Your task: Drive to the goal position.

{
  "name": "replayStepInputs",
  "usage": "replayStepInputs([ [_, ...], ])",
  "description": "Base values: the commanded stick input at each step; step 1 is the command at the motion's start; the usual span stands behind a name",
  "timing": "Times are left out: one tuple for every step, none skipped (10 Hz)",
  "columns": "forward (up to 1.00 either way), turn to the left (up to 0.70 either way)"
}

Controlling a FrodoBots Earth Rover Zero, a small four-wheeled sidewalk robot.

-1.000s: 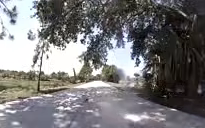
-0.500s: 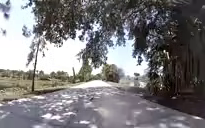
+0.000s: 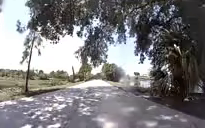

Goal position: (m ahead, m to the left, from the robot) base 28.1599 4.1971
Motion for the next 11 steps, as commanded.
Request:
replayStepInputs([
  [0.85,0.0],
  [0.85,0.0],
  [0.85,0.0],
  [0.85,0.14],
  [0.85,0.13],
  [0.85,0.02],
  [0.85,0.0],
  [0.85,0.0],
  [0.85,0.0],
  [0.85,0.0],
  [0.85,0.0],
])
